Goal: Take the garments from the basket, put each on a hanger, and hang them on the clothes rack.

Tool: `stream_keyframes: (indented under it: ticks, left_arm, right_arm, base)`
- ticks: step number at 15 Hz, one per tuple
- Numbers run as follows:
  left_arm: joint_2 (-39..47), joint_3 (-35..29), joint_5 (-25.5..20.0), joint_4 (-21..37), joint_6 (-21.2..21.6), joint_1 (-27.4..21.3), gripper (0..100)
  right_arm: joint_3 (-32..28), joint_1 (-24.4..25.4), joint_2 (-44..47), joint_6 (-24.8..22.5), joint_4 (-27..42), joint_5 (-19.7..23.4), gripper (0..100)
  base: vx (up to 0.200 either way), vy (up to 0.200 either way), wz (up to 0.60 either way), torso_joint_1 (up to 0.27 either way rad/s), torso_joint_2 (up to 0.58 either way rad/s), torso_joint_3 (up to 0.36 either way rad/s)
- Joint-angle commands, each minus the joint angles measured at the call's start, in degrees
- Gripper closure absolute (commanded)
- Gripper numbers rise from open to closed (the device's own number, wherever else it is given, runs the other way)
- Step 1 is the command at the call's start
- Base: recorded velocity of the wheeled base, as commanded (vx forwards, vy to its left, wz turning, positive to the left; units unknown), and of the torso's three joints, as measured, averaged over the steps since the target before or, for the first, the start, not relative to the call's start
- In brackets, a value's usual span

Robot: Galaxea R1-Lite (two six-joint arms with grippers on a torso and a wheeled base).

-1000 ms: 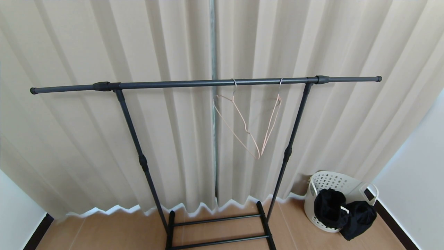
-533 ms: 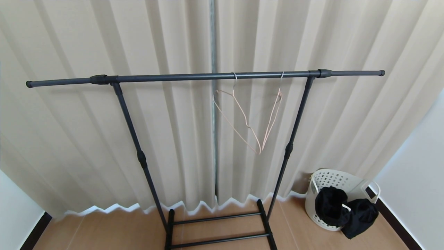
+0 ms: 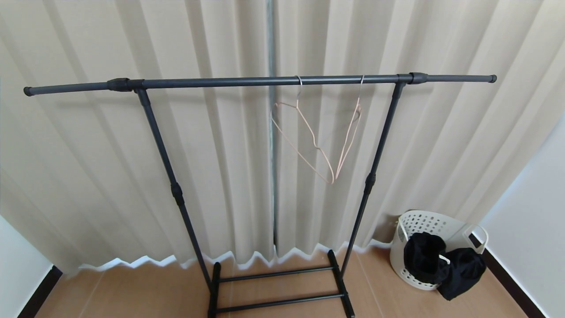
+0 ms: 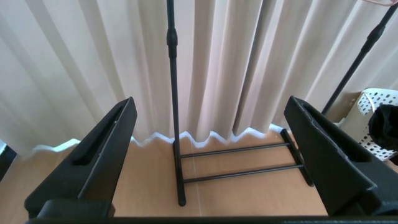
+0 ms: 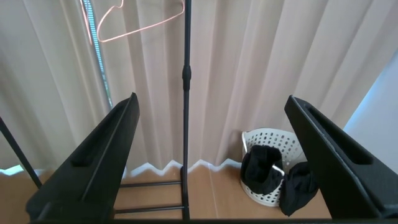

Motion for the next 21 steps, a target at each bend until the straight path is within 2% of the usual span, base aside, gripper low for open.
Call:
stream_keyframes:
  ticks: [1,21]
  left_arm:
    - [0.0,-0.02,0.01,0.02,0.01,0.0,0]
    - [0.0,0.07,0.01,0.02,0.01,0.0,0]
  right_arm:
    - [0.0,0.02,0.0,0.0,-0.02,0.01,0]
    - [0.0,0.02,0.0,0.0,-0.02,0.01,0]
  base:
    - [0.0,0.0,0.0,-0.163,0.37,0.207]
    - [0.0,0.0,0.0,-0.185,0.5,0.31]
